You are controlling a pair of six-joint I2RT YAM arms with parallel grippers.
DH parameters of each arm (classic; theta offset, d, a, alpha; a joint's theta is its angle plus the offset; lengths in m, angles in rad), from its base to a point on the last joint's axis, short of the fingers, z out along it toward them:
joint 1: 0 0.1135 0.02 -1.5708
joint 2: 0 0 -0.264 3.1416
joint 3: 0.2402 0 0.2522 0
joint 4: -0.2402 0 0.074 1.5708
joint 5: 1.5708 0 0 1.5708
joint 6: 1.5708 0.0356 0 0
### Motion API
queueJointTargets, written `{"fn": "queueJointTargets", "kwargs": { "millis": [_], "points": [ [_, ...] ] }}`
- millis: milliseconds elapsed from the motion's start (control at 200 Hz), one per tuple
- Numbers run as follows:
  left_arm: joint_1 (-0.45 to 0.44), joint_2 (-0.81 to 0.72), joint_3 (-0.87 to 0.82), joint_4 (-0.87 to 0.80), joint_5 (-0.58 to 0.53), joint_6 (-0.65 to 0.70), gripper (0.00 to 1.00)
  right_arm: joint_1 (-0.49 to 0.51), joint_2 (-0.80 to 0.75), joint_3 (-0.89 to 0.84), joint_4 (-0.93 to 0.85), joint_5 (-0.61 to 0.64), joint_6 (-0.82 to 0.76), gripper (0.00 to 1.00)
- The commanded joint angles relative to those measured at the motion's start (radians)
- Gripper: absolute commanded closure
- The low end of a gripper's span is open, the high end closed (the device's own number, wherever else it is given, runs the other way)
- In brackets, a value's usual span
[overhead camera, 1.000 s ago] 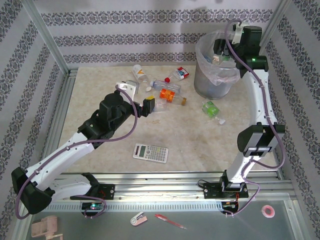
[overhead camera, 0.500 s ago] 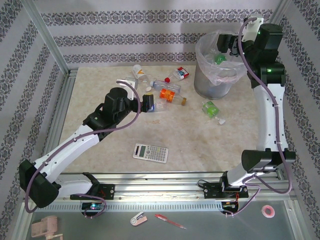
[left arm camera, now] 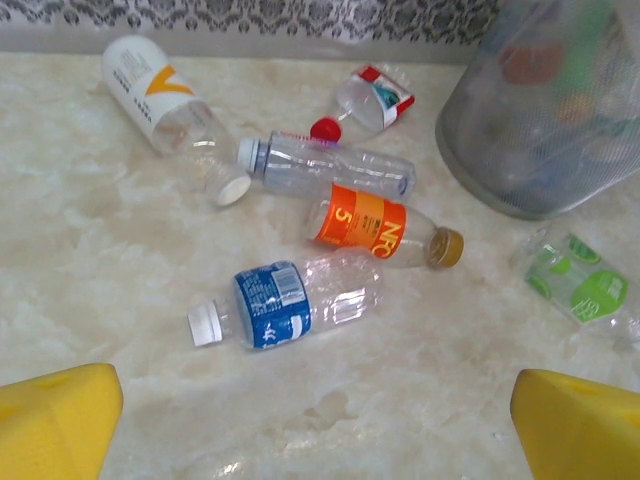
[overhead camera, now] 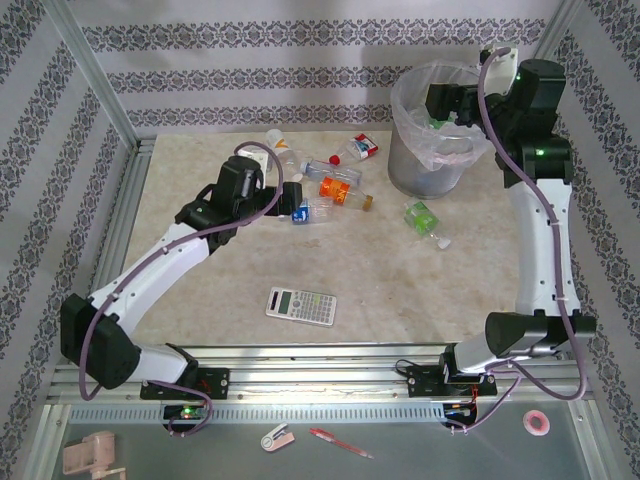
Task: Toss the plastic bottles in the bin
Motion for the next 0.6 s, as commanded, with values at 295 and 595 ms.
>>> {"fn": "queueJointTargets", "kwargs": {
  "millis": [295,595],
  "points": [
    [0.111,0.188,0.128,-0.168,0.289,0.266,0.0,0.006,-0.068,-0.045,-0.008,-0.057,-0.014,0.02],
    [0.173,0.367,0.273,-0.256,0.342,0.439,0.0,0.014,-0.09,-0.07,-0.013,-0.076,-0.011,0.02]
  ]
}}
